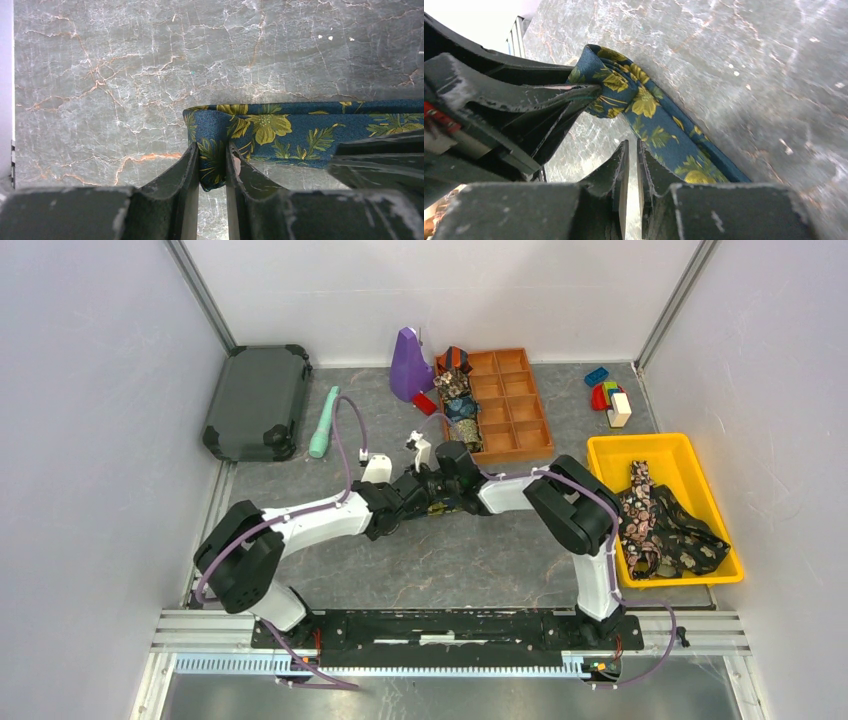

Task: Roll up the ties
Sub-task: Roll the tie at the center of the board.

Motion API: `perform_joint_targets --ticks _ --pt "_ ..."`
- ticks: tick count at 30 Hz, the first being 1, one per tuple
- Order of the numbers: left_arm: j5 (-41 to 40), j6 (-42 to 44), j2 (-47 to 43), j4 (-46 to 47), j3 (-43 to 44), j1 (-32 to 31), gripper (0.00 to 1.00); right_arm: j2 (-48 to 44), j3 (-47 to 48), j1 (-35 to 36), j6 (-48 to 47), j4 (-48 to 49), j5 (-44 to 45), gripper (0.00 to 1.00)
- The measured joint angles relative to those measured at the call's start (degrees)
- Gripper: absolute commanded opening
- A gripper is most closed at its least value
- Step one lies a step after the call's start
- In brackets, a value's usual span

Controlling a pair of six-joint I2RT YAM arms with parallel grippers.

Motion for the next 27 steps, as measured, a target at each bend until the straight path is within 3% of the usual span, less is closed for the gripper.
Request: perform_joint_targets --ticks 10,19,27 --pt "-3.0 0.0 6.9 -3.5 4.6 -2.4 0.14 -6.8 -9.3 -6.9 0.0 2.2 0.4 0.16" --pt "-4.3 -0.2 14.2 -6.2 10.0 -4.4 0.12 -7.5 -12.2 -9.9 0.9 5.2 0.5 0.16" --pt "-4.3 -0.2 17.6 -6.4 12.1 -5.2 0.23 -7.6 -12.5 -10.0 1.3 6.8 0.5 0.16"
